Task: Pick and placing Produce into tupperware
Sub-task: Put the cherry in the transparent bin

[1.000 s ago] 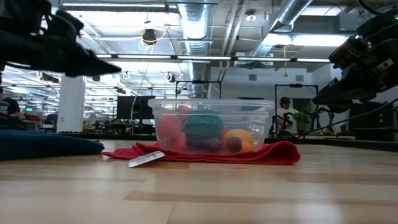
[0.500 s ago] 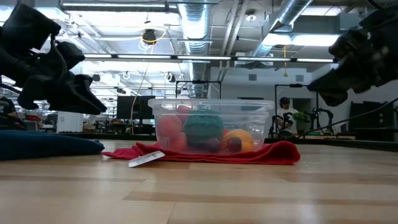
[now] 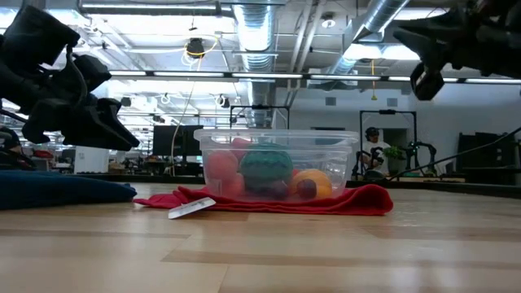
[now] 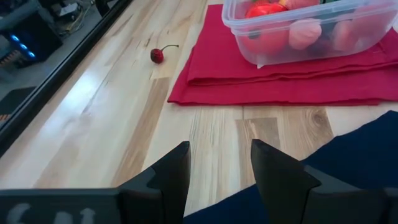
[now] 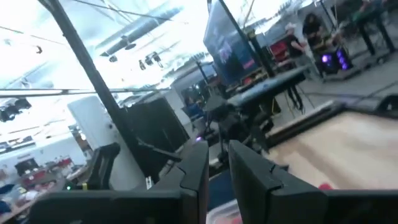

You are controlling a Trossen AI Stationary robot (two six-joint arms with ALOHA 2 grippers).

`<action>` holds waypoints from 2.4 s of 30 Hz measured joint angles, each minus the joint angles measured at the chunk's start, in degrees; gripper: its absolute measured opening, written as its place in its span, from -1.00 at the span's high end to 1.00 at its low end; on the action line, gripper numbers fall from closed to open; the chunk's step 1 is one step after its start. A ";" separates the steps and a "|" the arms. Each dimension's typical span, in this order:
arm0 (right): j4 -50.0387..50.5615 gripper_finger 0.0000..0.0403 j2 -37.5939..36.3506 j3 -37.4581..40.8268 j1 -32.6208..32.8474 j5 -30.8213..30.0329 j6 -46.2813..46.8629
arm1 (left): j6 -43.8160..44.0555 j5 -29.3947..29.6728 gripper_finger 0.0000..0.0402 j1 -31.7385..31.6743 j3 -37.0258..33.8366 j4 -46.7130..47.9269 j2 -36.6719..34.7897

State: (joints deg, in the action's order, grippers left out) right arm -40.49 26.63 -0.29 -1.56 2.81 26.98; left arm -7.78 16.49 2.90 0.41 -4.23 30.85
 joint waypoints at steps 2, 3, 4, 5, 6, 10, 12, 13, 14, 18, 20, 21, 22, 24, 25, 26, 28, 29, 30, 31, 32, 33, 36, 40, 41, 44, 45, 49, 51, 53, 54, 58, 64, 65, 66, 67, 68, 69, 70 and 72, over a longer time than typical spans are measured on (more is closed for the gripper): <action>0.14 0.56 0.03 -0.17 -0.20 -0.03 0.30 | -0.04 0.00 0.20 0.00 0.00 0.00 0.00; 0.32 0.56 0.09 -0.26 -0.20 0.00 1.32 | -0.24 0.00 0.20 0.00 0.00 0.01 0.00; 0.21 0.56 0.11 -0.42 -0.21 -0.36 1.73 | -0.52 0.00 0.20 0.00 0.00 0.00 0.00; 0.18 0.56 0.31 -0.91 -0.44 -1.82 1.69 | -0.58 0.00 0.20 0.00 0.00 0.01 0.00; 0.84 0.56 0.68 -1.72 -0.80 -4.17 1.64 | -0.55 -0.02 0.20 0.00 0.00 0.02 0.00; 4.94 0.56 2.82 -5.18 -2.95 -7.19 -2.43 | -0.01 -0.04 0.20 0.00 0.00 0.02 0.00; 6.05 0.56 4.85 -7.66 -3.58 -6.86 -4.46 | -0.41 -0.04 0.20 0.00 -0.02 0.02 0.00; 7.64 0.56 6.09 -8.98 -3.93 -7.00 -4.74 | -0.54 -0.04 0.20 0.00 -0.02 0.02 0.00; 10.18 0.56 7.47 -10.53 -4.38 -7.21 -4.82 | -0.53 -0.07 0.20 0.01 -0.02 0.02 0.00; 23.12 0.56 15.98 -19.49 -7.13 -8.54 -3.29 | 0.03 -0.07 0.20 0.02 -0.02 0.02 0.00; 31.99 0.56 21.66 -24.85 -8.95 -8.90 -2.14 | -0.16 -0.07 0.20 0.02 -0.02 0.02 0.00; 35.25 0.56 24.93 -27.25 -9.75 -8.95 -2.05 | -0.50 -0.07 0.20 0.02 -0.02 0.04 0.00; 37.18 0.56 28.37 -29.52 -10.40 -9.17 -2.06 | -0.56 -0.07 0.20 0.02 -0.02 0.02 0.00; 37.31 0.56 34.40 -33.91 -11.71 -9.77 -2.85 | -0.47 -0.07 0.20 0.02 -0.02 0.04 0.02; 37.26 0.57 36.87 -36.06 -12.39 -9.76 -2.99 | -0.17 -0.07 0.20 0.02 -0.02 0.04 0.00; 37.21 0.57 39.27 -38.23 -13.05 -9.71 -2.73 | 0.03 -0.07 0.20 0.02 -0.02 0.02 0.00; 37.60 0.58 43.70 -42.50 -14.55 -8.52 -1.53 | -0.04 -0.07 0.20 0.02 -0.02 0.03 0.00; 39.09 0.59 46.06 -45.06 -15.26 -7.15 -1.58 | -0.28 -0.07 0.20 0.02 -0.02 0.03 0.00; 41.73 0.60 48.22 -47.56 -15.99 -5.94 -1.88 | -0.43 -0.06 0.20 0.02 -0.02 0.02 0.00; 45.03 0.60 50.48 -50.15 -16.81 -5.52 -1.90 | -0.45 -0.04 0.20 0.02 -0.02 0.02 0.00; 48.12 0.60 52.93 -52.69 -17.56 -4.89 -2.18 | -0.39 -0.07 0.20 0.02 -0.02 0.04 0.01; 51.20 0.58 55.36 -55.16 -18.18 -3.82 -2.84 | -0.17 -0.07 0.20 0.02 -0.02 0.02 0.00; 58.93 0.44 62.87 -61.91 -19.35 -0.08 -4.46 | 0.02 -0.04 0.20 0.02 -0.02 0.03 0.00; 65.84 0.12 72.14 -68.80 -19.58 3.82 -6.09 | -0.54 -0.04 0.20 0.01 -0.02 0.04 0.00; 67.48 0.04 74.35 -70.51 -19.47 4.62 -6.48 | -0.50 -0.04 0.20 0.02 -0.02 0.04 0.00; 71.16 -0.12 79.53 -75.09 -18.81 4.81 -8.86 | 0.05 -0.04 0.20 0.02 -0.02 0.04 0.00; 71.72 -0.14 80.83 -76.32 -18.67 4.66 -9.90 | 0.02 -0.04 0.20 0.02 -0.02 0.04 0.00; 73.62 -0.12 85.16 -79.44 -18.32 4.44 -11.85 | -0.56 -0.04 0.20 0.02 -0.02 0.04 0.01; 74.86 -0.08 86.78 -80.14 -18.34 4.44 -12.34 | -0.37 -0.04 0.20 0.02 -0.02 0.04 0.00; 74.55 -0.03 88.45 -80.76 -18.49 4.59 -13.34 | 0.03 -0.04 0.20 0.02 -0.02 0.04 0.02; 75.60 -0.01 88.96 -80.85 -18.58 4.57 -13.48 | 0.00 -0.03 0.20 0.02 -0.02 0.03 0.00; 75.69 0.05 89.93 -81.19 -18.95 4.24 -13.97 | -0.56 -0.03 0.20 0.02 -0.02 0.04 0.02; 75.13 0.09 89.96 -81.13 -19.72 3.61 -14.96 | -0.17 -0.04 0.20 0.02 -0.02 0.03 0.02; 75.12 0.09 89.96 -81.13 -19.78 4.09 -14.98 | -0.47 -0.04 0.20 0.02 -0.02 0.04 0.02; 75.09 0.09 89.96 -81.13 -19.92 4.90 -14.90 | -0.56 -0.03 0.20 0.02 -0.02 0.04 0.02; 75.03 0.10 89.96 -81.13 -20.08 5.89 -14.50 | -0.56 -0.04 0.20 0.02 -0.02 0.04 0.02; 74.92 0.10 90.01 -81.13 -20.24 7.15 -14.07 | -0.52 -0.04 0.20 0.02 -0.02 0.04 0.02; 74.39 0.10 90.52 -81.13 -20.33 8.33 -14.01 | -0.33 -0.04 0.20 0.02 -0.02 0.04 0.02; 73.50 0.11 91.21 -81.24 -20.33 9.22 -13.95 | -0.02 -0.04 0.20 0.02 -0.02 0.04 0.00; 74.55 0.11 91.76 -80.96 -20.59 10.82 -13.54 | 0.01 -0.04 0.20 0.02 -0.01 0.03 0.00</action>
State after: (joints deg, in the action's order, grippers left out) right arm 34.07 118.40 -81.25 -22.15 13.63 13.45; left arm -7.77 16.45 2.92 0.39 -4.19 30.85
